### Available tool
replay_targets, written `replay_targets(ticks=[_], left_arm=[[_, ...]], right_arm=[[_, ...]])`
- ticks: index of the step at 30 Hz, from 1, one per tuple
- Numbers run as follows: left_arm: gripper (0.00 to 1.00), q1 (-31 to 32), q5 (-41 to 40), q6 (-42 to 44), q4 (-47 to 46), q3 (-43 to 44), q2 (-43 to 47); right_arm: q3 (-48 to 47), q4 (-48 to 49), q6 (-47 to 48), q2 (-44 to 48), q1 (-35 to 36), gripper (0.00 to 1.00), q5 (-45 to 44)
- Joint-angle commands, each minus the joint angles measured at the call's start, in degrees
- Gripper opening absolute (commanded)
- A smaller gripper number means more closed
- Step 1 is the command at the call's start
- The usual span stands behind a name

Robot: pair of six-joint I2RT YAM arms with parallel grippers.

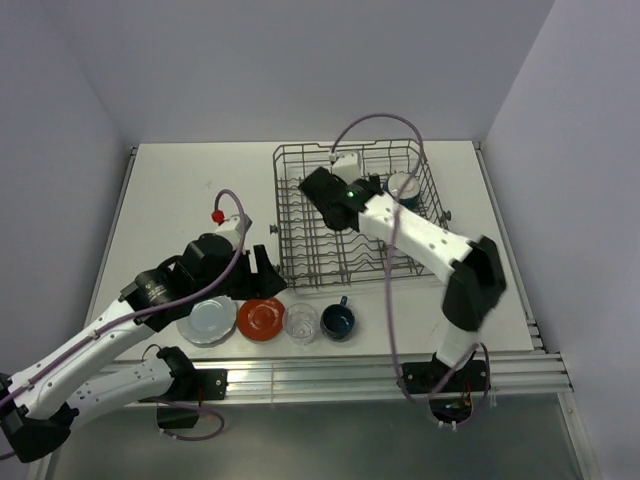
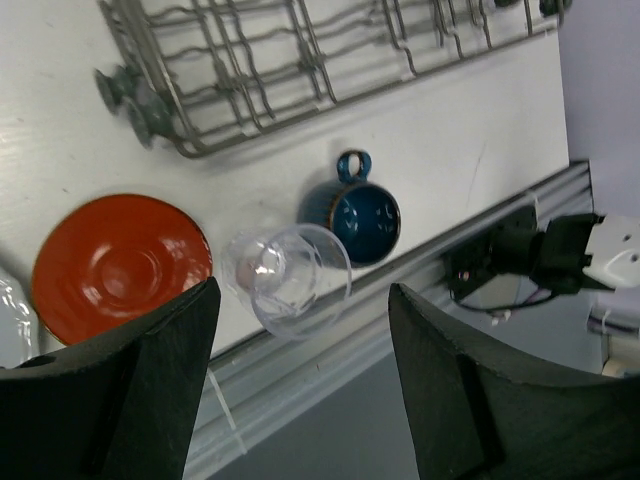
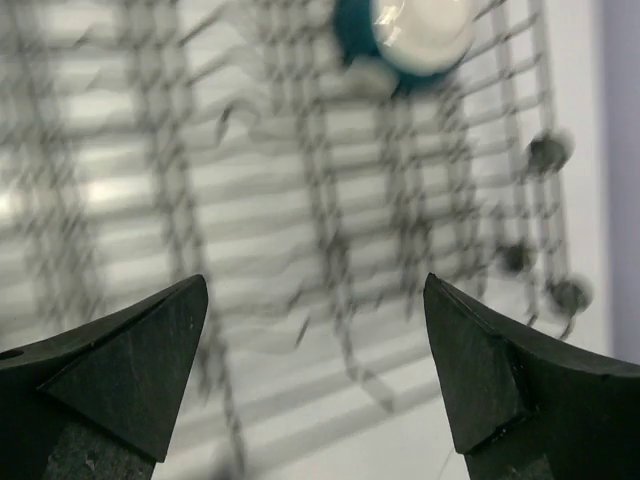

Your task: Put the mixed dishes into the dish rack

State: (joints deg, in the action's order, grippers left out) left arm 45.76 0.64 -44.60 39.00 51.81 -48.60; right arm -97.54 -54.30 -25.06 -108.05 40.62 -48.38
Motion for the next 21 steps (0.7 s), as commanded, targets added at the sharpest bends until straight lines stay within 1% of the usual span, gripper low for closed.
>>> replay_targets(ticks=[1,2,3,4,5,6,8,9,11,13,16,18,21], left_arm=[[0.73,4.3,-3.7,-2.3,1.3,1.6,0.9],[0.73,5.2,-4.2,-2.9,1.3,1.5,1.0],[0.73,6.9,-4.5,-3.6,1.4,1.1,1.0],[0.73,7.8,-5.3,-4.7,1.3,0.9,0.8],[0.72,8.6,-5.7,-5.1,1.3,0.8,0.5],[0.72,10.3,-6.1,-6.2,1.3,0.6,0.1],[0.72,12.7,-7.8,-7.1,0.8,0.6,-0.8],[0.72,13.5,-8.4,-8.0,0.7,0.5,-1.1],[0.72,15.3,-10.0,-8.9,0.6,0.9,-1.9],[0.72,16.5,-10.9,-9.5,0.7,1.1,-2.4],[0.72,18.0,-12.4,-10.7,0.8,1.1,-2.2],[0.72,18.8,-13.0,-11.4,1.0,1.1,-1.9],[0.72,19.6,-14.0,-11.9,1.8,0.9,-1.3]], right_arm=[[13.7,-3.0,-17.5,14.2,5.0,0.95,9.2],[17.3,-1.8,-18.8,17.0,6.0,0.90,11.6],[23.9,0.7,-20.5,22.0,8.2,0.88,15.9],[26.8,2.0,-23.7,24.2,9.2,0.86,17.8],[32.5,4.7,-25.3,26.3,10.4,0.83,19.6],[35.2,6.0,-28.2,29.8,13.0,0.82,22.9],[41.0,9.6,-31.3,33.2,15.4,0.82,25.4],[42.7,10.6,-33.6,33.9,17.9,0.82,27.2],[45.5,11.8,-36.2,34.0,20.4,0.81,27.7],[46.0,11.3,-39.4,33.2,23.9,0.82,27.1],[47.0,12.0,-42.2,31.2,27.0,0.81,26.8],[47.6,12.2,-44.0,29.6,28.1,0.79,26.8],[48.1,11.9,-46.2,28.6,30.2,0.68,25.6]])
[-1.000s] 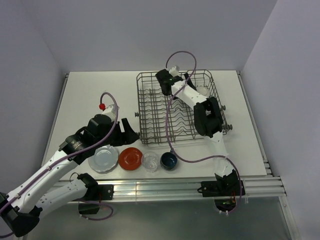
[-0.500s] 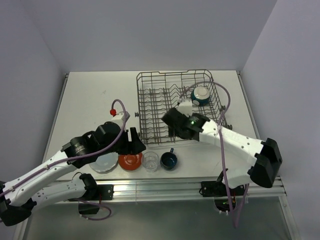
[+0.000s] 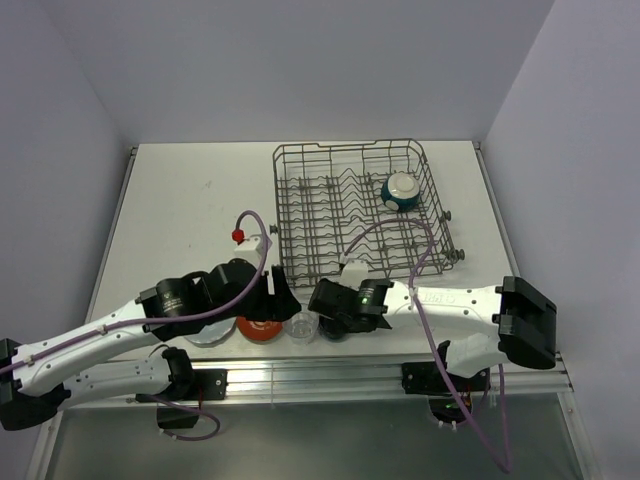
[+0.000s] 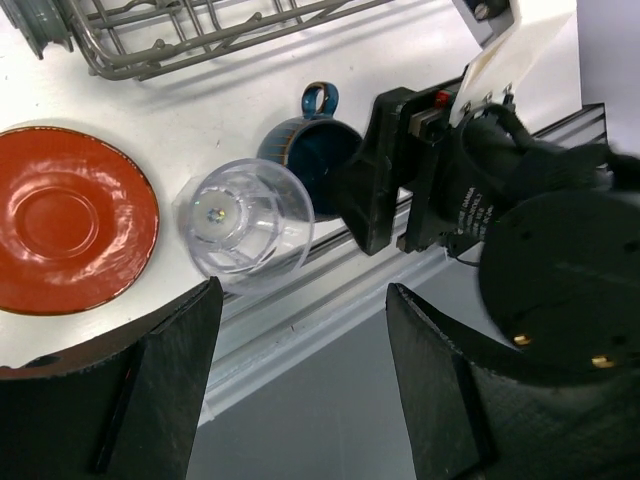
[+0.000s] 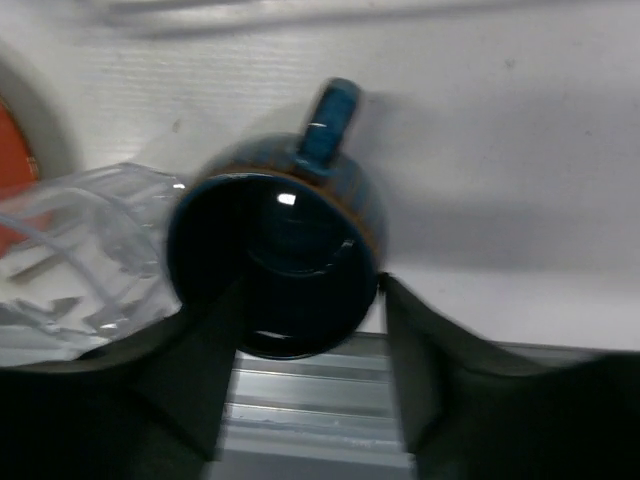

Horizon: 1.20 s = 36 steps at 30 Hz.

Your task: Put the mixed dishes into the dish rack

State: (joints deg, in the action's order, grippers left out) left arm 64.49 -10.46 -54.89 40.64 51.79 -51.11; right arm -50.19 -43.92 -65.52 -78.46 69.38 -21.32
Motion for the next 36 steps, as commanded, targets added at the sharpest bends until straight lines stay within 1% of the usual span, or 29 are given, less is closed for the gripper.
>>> replay_targets(ticks=[1,3,5,6,7,9,10,11,15,16,18,19,22,24,28,32,34,36], left_arm=[[0.72,1.1,-3.0,-1.6,0.7,1.1,1.3],[0.72,1.3,-3.6,-1.5,1.4,1.4,1.2],[0.72,1.3,-3.5,-0.9,2.1,2.0,0.4],[0.72,1.4,-3.5,-0.8,2.2,2.3,0.1],[0.72,1.5,-3.3,-0.7,2.2,2.7,-0.2],[0.72,1.9,-3.2,-0.5,2.0,3.2,-1.4],[0.72,2.0,-3.0,-0.3,1.8,3.8,-2.3],[0.72,2.3,-2.9,0.0,1.8,4.2,-2.9],[0.72,4.0,-3.1,0.8,1.4,6.7,-6.7],[0.72,4.5,-3.7,0.8,1.5,7.9,-8.4],[0.72,6.3,-4.4,0.7,1.4,9.0,-10.1],[0.72,7.6,-4.7,0.7,1.4,10.1,-12.0],[0.72,9.3,-5.6,0.3,1.9,12.2,-15.9],[0.72,10.4,-6.9,-0.1,2.2,13.2,-17.8],[0.72,12.1,-6.8,-1.0,0.7,15.1,-21.0],[0.73,12.2,-7.4,-1.4,0.9,16.0,-22.8],[0.71,12.2,-8.0,-1.8,1.4,16.1,-23.3],[0.68,12.2,-8.0,-1.9,0.9,15.5,-23.4]], right_arm=[[1.0,1.6,-6.1,-1.0,1.8,0.58,-1.4],[1.7,1.6,-7.4,-0.9,2.9,0.51,-1.8],[3.0,1.8,-8.5,-0.6,3.4,0.48,-2.2],[3.5,2.1,-8.5,-0.5,3.4,0.43,-2.1],[4.2,2.1,-8.7,-0.3,3.4,0.28,-2.4],[4.4,1.0,-9.5,0.3,3.6,0.14,-3.2],[4.3,-0.7,-10.0,0.9,3.7,0.03,-3.7],[4.1,-1.9,-10.8,1.2,3.7,0.00,-4.4],[1.4,-11.2,-13.8,3.5,5.2,0.00,-9.3],[-0.2,-15.3,-14.4,4.6,5.5,0.00,-10.1],[-2.0,-19.1,-16.0,5.5,6.7,0.00,-12.2],[-3.9,-22.6,-16.4,6.4,7.1,0.00,-12.9],[-8.2,-28.6,-18.8,7.5,9.0,0.00,-15.3],[-11.0,-30.6,-19.4,7.7,10.0,0.00,-16.3],[-14.7,-34.2,-20.3,6.5,11.6,0.00,-18.3],[-19.1,-36.9,-22.3,4.7,14.3,0.00,-19.8],[-22.0,-38.9,-23.5,3.3,15.6,0.00,-20.5],[-24.1,-38.9,-23.4,2.7,17.2,0.00,-21.2]])
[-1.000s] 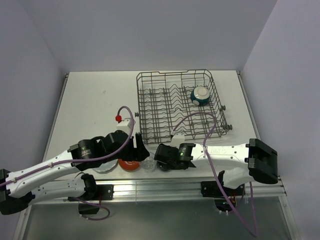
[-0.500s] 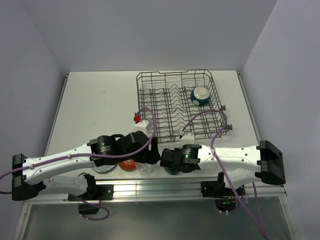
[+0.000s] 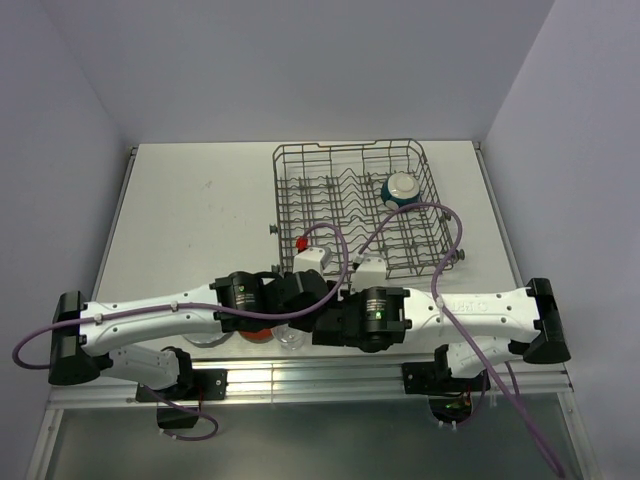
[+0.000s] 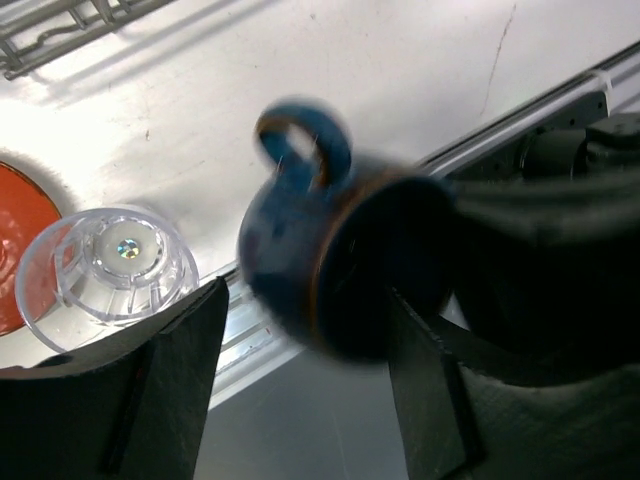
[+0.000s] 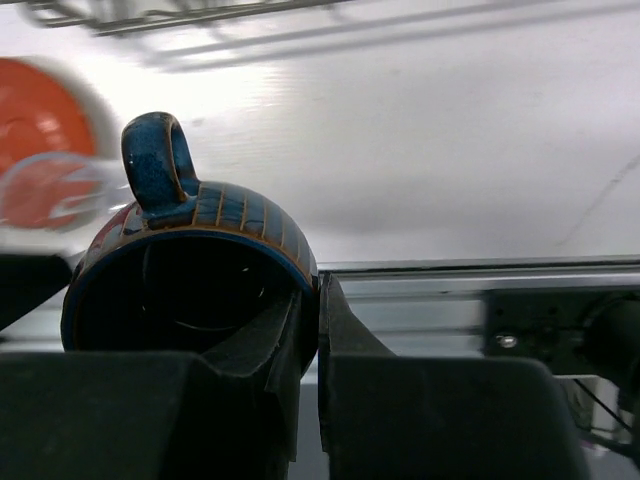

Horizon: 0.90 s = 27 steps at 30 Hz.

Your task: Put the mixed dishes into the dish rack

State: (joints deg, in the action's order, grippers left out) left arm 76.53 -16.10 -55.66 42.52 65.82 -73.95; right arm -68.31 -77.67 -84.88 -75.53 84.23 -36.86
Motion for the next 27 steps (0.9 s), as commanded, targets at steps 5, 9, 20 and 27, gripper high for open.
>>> replay_targets(ticks=[5,9,20,27], left_arm=[[0.58,0.1,-2.9,-1.4,-0.8,1.4,-1.5],[0.32,0.2,-3.8,-1.4,-0.5,1.9,-1.6],[0.00,-7.0,8.2,5.8,-14.3,-5.1,9.1],[0.00,-11.8,13.1,6.8,-20.2,-6.2,13.6]], right_arm=[[-9.2,-5.1,-5.0,-0.3,5.2,0.00,-7.2],[-9.3,-5.1,-5.5,1.3,6.1,0.00,-8.0],[-0.1,6.1,3.7,18.9,5.9,0.99,-6.7],[10.9,28.9,15.1,35.6,5.1,1.00,-2.1]])
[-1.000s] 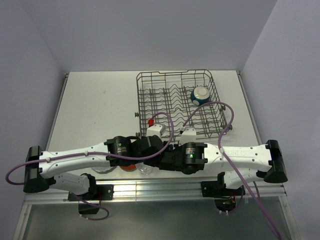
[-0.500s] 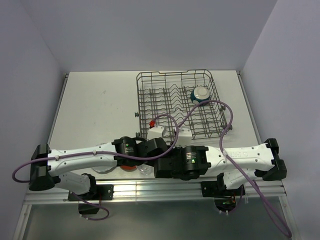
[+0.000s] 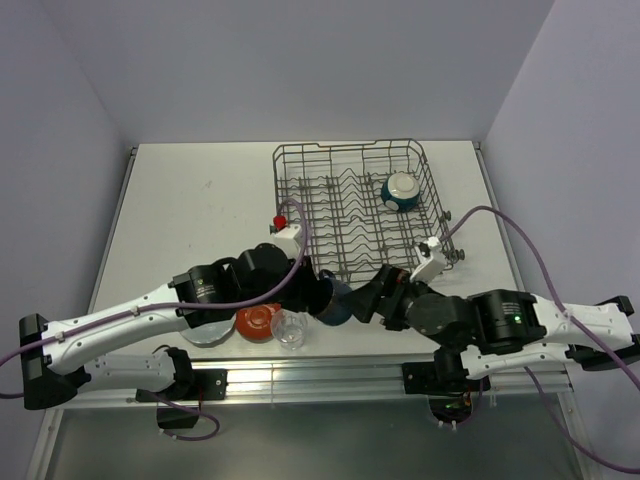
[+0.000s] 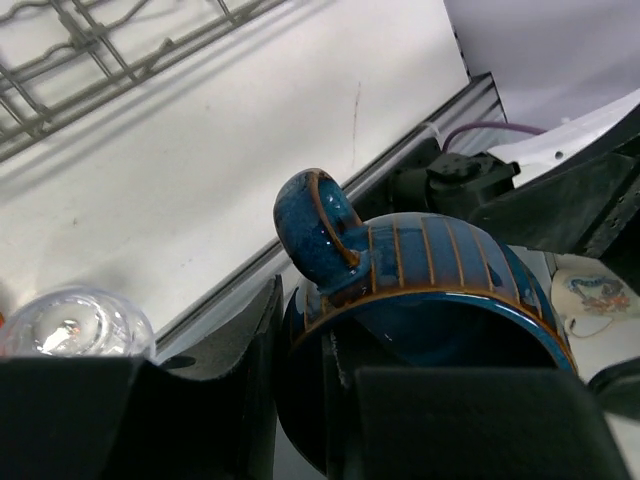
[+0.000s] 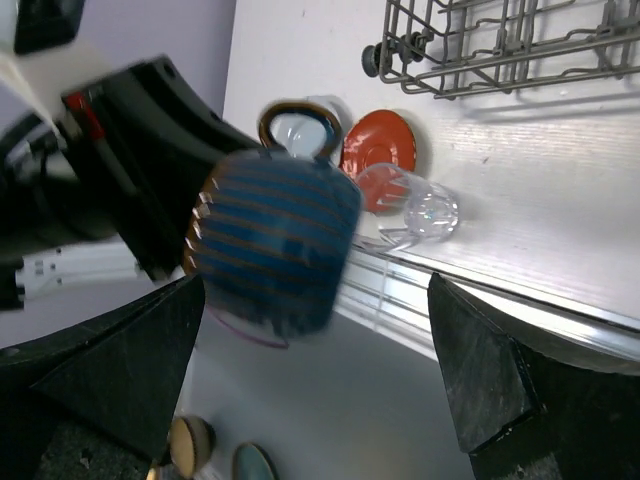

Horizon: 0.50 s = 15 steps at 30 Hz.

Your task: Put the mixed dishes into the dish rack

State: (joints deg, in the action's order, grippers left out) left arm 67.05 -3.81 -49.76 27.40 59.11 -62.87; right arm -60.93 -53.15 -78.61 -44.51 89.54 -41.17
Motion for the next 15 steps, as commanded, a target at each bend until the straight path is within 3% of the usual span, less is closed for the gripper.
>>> replay_targets(ticks=[1,10,15], left_arm=[[0.00,-2.4,1.0,0.9,-5.2,0.7,2.2],[0.00,-2.4,2.1,-0.3,-8.9,1.3,0.3],[0.00,-2.4,2.1,-0.2,-9.1,1.2,0.9]], right_arm=[[3.8,5.1,9.1,5.0,-0.2,1.00,2.2],[-2.7,4.2,10.7,-3.4,-0.6,1.00,2.6],[-1.5,8.0,11.7,-2.5,-1.2,1.00,2.7]])
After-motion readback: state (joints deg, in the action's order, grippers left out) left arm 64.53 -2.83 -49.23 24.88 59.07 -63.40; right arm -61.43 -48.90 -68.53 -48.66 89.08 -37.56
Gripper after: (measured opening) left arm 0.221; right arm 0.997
